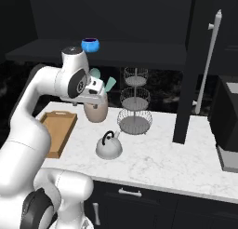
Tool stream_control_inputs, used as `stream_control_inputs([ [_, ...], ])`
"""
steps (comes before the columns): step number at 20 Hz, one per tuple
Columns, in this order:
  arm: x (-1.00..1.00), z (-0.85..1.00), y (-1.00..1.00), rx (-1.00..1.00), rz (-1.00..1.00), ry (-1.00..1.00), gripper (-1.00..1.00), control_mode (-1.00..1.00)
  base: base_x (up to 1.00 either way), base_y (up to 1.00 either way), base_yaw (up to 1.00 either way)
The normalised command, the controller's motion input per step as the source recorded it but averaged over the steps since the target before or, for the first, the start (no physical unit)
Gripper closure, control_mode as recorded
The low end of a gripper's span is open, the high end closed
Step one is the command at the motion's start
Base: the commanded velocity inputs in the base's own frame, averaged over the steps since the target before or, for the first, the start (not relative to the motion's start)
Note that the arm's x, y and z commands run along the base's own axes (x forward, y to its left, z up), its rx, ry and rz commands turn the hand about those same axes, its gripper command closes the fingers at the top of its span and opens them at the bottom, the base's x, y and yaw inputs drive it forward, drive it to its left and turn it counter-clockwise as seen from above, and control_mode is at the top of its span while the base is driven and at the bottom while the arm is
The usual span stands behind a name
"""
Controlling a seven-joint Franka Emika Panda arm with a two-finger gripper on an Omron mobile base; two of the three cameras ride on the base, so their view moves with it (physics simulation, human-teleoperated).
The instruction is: Pick the kettle from the counter and place it on the tray. Then pick the mug from the cabinet and place it on the tray. Then close the cabinet doors.
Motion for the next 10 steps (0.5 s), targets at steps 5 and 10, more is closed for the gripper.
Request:
stream_control_inputs([
  [5, -0.27, -0.36, -0.38, 0.00, -0.09, 0.00, -1.00, -1.00, 0.00, 0.00, 0.00],
  [10, -0.02, -0.30, -0.12, 0.03, -0.06, 0.00, -1.00, -1.00, 0.00, 0.00, 0.00],
])
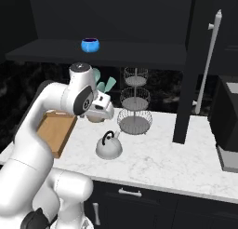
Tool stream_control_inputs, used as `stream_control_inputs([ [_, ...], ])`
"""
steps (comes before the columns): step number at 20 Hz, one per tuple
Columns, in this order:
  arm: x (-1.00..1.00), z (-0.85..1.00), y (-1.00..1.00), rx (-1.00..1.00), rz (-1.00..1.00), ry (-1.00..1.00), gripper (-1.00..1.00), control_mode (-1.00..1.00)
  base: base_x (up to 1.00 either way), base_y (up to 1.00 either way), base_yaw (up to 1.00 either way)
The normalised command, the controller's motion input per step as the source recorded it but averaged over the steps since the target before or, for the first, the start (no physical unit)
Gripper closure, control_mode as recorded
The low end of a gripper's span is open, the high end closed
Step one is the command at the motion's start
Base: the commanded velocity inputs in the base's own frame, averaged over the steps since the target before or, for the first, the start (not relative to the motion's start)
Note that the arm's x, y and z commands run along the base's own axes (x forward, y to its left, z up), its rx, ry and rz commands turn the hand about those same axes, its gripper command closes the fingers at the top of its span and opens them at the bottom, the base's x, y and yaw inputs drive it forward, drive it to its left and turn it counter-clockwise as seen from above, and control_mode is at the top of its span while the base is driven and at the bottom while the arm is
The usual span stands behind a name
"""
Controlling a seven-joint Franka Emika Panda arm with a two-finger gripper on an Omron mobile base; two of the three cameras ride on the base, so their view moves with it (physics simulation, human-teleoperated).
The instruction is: Pick the kettle from the counter and place it on the tray. Then pick the mug from the cabinet and place it on the tray. Then close the cabinet doors.
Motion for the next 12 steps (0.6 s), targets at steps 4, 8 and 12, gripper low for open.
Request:
stream_control_inputs([
  [4, 0.05, -0.27, -0.10, 0.01, -0.04, 0.00, -1.00, -1.00, 0.00, 0.00, 0.00],
  [8, 0.26, -0.30, -0.08, 0.00, -0.10, 0.05, -1.00, -1.00, 0.00, 0.00, 0.00],
  [12, 0.26, -0.19, -0.03, 0.00, -0.05, 0.10, -1.00, -1.00, 0.00, 0.00, 0.00],
])
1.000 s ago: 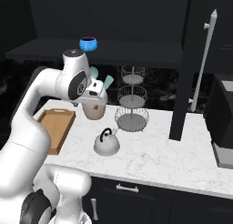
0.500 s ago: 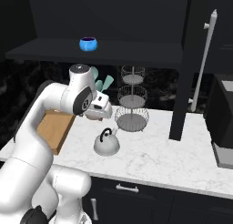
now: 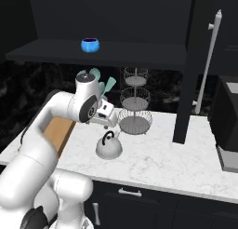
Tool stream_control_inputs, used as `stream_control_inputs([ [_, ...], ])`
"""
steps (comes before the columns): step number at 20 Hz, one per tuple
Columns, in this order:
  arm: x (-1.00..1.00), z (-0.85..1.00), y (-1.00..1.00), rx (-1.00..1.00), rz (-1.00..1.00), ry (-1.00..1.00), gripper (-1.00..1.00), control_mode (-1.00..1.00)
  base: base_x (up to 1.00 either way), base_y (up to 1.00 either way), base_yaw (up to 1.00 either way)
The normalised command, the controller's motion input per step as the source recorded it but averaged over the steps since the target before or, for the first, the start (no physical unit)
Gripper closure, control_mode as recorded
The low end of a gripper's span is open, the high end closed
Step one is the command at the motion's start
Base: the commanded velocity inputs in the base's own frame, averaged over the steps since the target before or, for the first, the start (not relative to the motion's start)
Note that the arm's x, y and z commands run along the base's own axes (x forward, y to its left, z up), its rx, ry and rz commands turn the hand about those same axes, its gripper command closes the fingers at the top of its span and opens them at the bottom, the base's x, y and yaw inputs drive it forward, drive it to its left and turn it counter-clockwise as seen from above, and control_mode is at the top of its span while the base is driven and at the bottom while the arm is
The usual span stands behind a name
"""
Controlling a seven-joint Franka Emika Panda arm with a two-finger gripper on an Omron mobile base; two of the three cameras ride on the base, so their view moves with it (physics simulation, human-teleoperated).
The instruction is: Pick the kettle from the counter and place it on the tray. Then pick the mug from the cabinet and place it on the tray. Then close the cabinet doors.
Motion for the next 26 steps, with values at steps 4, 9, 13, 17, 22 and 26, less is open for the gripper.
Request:
stream_control_inputs([
  [4, 0.26, -0.07, 0.00, 0.00, -0.02, 0.09, -1.00, -1.00, 0.00, 0.00, 0.00],
  [9, 0.16, -0.10, 0.00, 0.00, -0.01, 0.00, -1.00, -1.00, 0.00, 0.00, 0.00],
  [13, 0.14, -0.19, -0.01, 0.00, -0.04, 0.00, -1.00, -1.00, 0.00, 0.00, 0.00],
  [17, 0.01, -0.45, -0.11, 0.00, -0.02, 0.00, -1.00, -1.00, 0.00, 0.00, 0.00],
  [22, 0.00, -0.26, 0.00, 0.00, -0.05, 0.00, -1.00, -1.00, 0.00, 0.00, 0.00],
  [26, 0.18, -0.25, 0.00, 0.00, -0.09, 0.06, -1.00, -1.00, 0.00, 0.00, 0.00],
])
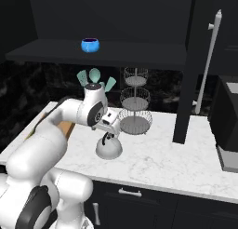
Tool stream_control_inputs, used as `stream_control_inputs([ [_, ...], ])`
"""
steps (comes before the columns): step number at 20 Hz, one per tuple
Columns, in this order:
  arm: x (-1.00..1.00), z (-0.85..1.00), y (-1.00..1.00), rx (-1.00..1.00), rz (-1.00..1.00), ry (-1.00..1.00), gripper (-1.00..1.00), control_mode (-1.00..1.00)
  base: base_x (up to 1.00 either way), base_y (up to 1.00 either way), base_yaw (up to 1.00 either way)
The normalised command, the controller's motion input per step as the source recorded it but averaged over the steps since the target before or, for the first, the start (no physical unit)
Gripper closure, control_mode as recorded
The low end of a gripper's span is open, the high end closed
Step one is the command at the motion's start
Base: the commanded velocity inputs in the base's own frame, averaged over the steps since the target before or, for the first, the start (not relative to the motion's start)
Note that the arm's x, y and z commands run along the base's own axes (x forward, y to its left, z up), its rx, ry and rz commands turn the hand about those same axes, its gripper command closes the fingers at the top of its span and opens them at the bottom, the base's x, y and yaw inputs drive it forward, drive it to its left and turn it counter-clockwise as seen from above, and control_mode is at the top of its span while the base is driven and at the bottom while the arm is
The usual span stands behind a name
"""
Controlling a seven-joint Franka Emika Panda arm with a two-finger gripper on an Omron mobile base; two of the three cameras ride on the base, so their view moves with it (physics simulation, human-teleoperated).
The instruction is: Pick the kettle from the counter and place it on the tray. Then pick the mug from the cabinet and place it on the tray. Then close the cabinet doors.
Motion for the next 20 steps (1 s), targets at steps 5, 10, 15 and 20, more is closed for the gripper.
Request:
stream_control_inputs([
  [5, 0.29, -0.32, 0.00, 0.00, -0.11, 0.07, -1.00, -1.00, 0.00, 0.00, 0.00],
  [10, 0.25, -0.27, 0.00, 0.03, -0.05, 0.00, -1.00, -1.00, 0.00, 0.00, 0.00],
  [15, 0.13, -0.27, -0.02, 0.05, -0.01, 0.00, -1.00, -1.00, 0.00, 0.00, 0.00],
  [20, 0.08, -0.22, 0.00, 0.04, -0.01, 0.00, -1.00, -1.00, 0.00, 0.00, 0.00],
])
